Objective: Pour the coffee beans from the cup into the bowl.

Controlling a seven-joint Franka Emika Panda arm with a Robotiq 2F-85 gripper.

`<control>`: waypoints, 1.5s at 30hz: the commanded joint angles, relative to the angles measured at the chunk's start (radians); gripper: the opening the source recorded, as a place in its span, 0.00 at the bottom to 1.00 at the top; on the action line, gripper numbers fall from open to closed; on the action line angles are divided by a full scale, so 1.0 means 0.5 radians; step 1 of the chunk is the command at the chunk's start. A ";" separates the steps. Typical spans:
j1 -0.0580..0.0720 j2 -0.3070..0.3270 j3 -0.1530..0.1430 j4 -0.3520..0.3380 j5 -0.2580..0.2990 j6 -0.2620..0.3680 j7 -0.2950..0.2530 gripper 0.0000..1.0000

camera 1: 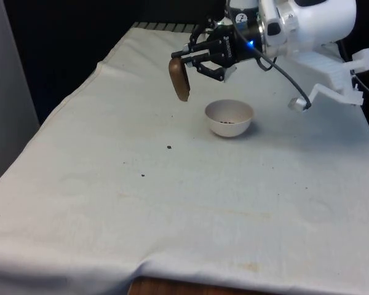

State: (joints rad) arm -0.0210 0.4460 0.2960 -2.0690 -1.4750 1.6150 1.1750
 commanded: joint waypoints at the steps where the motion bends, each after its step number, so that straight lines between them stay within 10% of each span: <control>1: -0.020 -0.002 0.000 0.010 0.016 0.048 -0.022 0.00; 45: -0.034 -0.186 -0.348 0.036 0.170 0.618 -0.134 0.00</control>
State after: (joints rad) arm -0.0280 0.3610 0.1160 -2.0450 -1.3980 1.9060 1.1200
